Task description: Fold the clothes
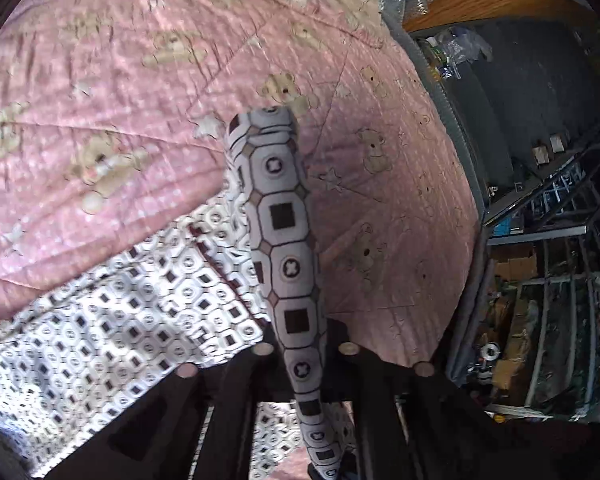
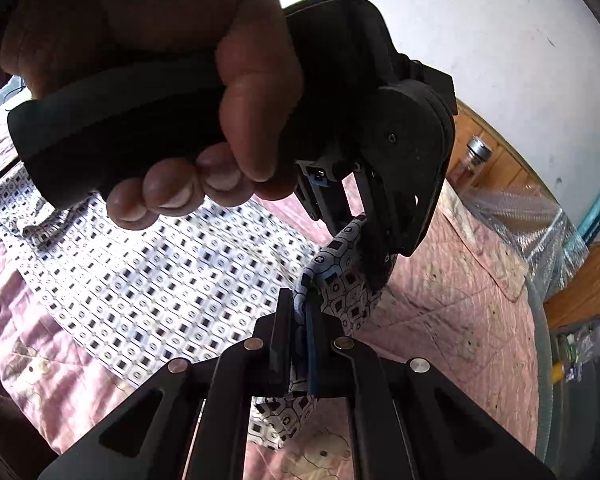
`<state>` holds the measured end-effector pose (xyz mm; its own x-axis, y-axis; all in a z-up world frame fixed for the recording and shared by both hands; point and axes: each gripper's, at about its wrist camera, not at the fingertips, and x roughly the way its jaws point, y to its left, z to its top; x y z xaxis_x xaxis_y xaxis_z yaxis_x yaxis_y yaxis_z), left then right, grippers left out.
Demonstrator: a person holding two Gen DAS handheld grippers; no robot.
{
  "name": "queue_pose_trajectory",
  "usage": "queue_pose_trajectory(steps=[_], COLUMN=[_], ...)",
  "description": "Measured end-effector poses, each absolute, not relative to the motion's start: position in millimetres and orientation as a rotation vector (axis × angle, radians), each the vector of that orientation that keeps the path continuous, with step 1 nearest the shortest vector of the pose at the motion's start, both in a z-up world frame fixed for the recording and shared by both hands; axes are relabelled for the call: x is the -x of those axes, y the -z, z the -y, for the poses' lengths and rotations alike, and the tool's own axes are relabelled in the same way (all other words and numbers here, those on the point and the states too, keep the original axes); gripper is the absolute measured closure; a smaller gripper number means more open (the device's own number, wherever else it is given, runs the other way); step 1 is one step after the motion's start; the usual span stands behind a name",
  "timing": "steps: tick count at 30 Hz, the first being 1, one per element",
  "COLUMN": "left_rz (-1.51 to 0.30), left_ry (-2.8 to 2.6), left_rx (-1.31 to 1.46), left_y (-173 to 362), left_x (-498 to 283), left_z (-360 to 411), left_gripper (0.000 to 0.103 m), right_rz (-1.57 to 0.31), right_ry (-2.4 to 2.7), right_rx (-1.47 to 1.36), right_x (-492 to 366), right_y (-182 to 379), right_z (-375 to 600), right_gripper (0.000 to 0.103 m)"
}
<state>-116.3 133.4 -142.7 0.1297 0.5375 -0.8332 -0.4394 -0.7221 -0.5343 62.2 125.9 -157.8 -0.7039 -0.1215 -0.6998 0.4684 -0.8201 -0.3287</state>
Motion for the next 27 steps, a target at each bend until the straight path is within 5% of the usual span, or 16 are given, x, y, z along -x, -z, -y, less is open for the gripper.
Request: queue_pose_trajectory(steps=[6,10,14,16,22,24,27], left_rz=[0.366,0.445,0.544,0.587,0.678,0.719,0.680], left_ry=[-1.781,-1.836,-1.813,-1.808,-1.775,-1.770,-1.852], left_rx=[1.666,1.760,1.748,1.725,1.695,1.688,1.674], left_y=[138,186,212,214,219,221,223], left_x=[100,84,73,72,68,64,54], left_z=[10,73,92,96,108,111,109], left_gripper=[0.101,0.100,0.100,0.099,0.091,0.089,0.089], right_rz=[-0.797,-0.884,-0.863,-0.706,-0.164,-0.111,-0.116], right_ry=[2.301,2.189,2.153,2.143,2.318,2.347,2.285], right_rx=[-0.989,-1.088,-1.195,-1.265,-1.428,-1.504,-1.632], right_x=[-73,-97,-103,-98,-61,-37,-22], right_y=[174,208,223,204,135,127,188], right_z=[-42,5,3,-19,-118,-126,-126], right_gripper=[0.099,0.099,0.082,0.072,0.071,0.071,0.071])
